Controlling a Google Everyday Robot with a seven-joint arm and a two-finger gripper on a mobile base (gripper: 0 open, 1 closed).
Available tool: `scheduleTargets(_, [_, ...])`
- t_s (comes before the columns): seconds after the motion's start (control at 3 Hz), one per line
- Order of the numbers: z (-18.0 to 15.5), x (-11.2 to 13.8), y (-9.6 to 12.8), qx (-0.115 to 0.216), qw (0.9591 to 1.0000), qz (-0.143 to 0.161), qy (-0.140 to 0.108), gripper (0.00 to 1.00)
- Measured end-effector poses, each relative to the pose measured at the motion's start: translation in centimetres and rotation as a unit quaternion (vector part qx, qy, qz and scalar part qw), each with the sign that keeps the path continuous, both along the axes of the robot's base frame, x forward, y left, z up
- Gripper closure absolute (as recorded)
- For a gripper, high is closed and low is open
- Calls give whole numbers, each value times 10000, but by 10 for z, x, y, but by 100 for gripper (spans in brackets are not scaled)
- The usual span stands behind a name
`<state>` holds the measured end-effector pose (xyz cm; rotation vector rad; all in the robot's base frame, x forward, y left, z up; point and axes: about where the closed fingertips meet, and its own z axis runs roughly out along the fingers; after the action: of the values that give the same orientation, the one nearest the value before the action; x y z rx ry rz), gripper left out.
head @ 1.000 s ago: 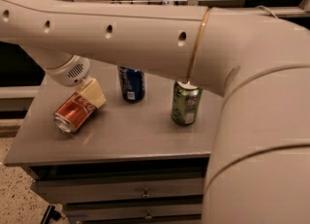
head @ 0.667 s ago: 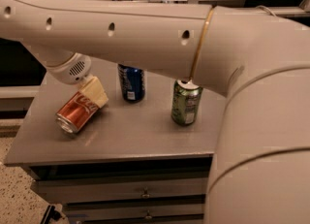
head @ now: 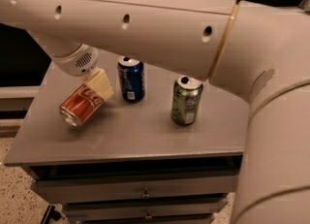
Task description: Place coke can upright
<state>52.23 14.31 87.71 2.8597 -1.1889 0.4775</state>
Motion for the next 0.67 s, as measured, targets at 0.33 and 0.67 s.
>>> scheduleTargets(0.33, [25,-8,-16,192,9991,-189,-312,92])
scheduleTargets(0.67, [48,-20,-35,356,9956,-497,-709,98])
